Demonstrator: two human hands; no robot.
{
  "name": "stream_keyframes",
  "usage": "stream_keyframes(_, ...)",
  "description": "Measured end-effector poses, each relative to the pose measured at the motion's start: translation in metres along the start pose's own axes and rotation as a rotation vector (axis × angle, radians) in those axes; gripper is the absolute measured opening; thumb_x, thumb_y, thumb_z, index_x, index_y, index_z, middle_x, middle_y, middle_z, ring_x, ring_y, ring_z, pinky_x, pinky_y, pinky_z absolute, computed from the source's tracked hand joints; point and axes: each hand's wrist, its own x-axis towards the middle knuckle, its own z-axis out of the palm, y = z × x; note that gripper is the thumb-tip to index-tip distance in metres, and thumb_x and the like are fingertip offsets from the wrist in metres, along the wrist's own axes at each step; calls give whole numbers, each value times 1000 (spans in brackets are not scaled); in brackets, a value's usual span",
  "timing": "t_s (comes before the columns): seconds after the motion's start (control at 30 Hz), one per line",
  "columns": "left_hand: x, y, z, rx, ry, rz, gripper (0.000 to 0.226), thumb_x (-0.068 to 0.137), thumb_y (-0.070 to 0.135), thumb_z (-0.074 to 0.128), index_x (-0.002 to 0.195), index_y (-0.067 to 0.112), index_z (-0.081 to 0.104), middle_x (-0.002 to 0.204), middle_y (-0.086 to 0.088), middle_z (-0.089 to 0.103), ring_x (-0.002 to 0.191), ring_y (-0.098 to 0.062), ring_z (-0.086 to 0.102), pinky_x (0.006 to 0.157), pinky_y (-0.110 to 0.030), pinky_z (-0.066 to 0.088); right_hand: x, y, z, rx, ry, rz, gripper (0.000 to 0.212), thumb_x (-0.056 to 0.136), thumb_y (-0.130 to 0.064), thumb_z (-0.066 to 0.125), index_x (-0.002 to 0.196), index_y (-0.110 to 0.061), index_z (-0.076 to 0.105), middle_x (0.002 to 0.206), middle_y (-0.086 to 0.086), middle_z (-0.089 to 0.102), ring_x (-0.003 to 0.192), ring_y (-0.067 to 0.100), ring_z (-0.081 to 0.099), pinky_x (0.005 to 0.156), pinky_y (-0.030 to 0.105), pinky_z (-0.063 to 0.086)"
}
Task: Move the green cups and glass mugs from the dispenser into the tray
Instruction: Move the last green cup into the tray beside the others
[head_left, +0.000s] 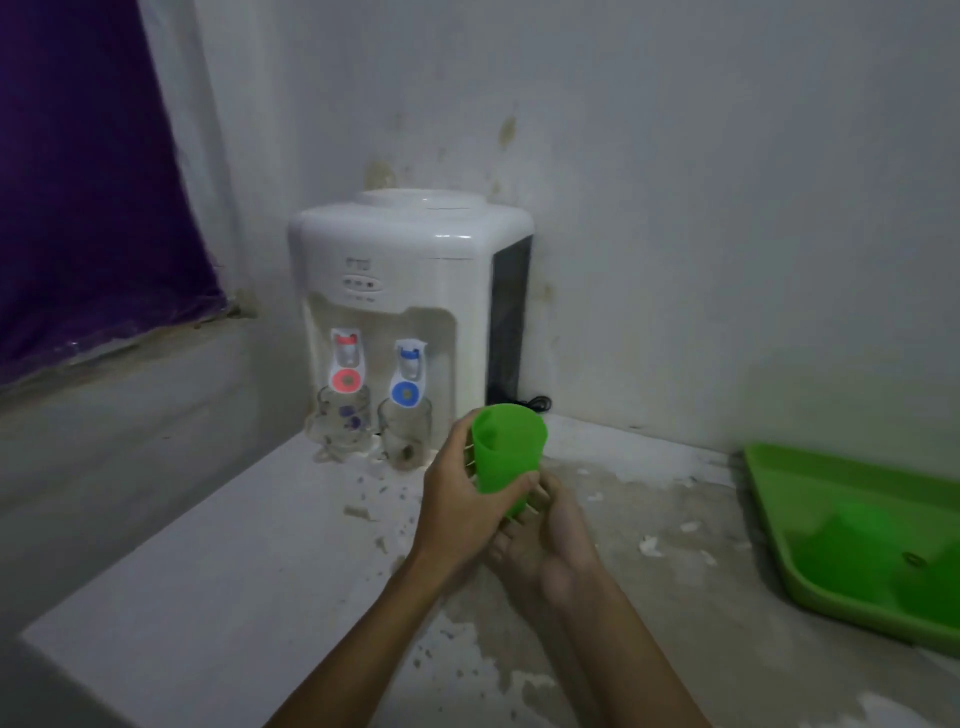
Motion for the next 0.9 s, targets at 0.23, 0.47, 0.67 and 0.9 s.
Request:
stream_keyframes(0.23,-15,31,104,-114,-135,17,68,67,28,89,124,44,56,115,22,70,105,-3,69,84,-27,60,-48,-73,-60,159,89,-127,32,101,-24,52,97,4,66,71,22,75,64,32,73,48,39,62)
stream_keyframes(0.47,-37,74,203,-221,-307,41,74,66,21,90,127,40,54,118,12,71,108,-9,71,85,-31,61,-106,-145,-124,262,162,-348,26,99,-30,58,101,-6,68,106,22,67,93,34,65,69,43,62)
stream_keyframes(0.67,-54,112,274,-267,-427,99,78,66,20,91,135,25,54,118,6,72,107,-12,71,89,-39,61,-153,-191,-164,344,230,-509,24,101,-31,57,103,-9,67,110,22,64,112,35,62,90,48,57)
stream_keyframes(0.9,-67,126,323,-266,-642,101,82,69,15,93,141,20,53,120,5,71,108,-3,70,91,-25,57,-192,-220,-203,409,323,-633,28,101,-30,57,95,-4,68,102,18,66,88,28,65,63,37,63)
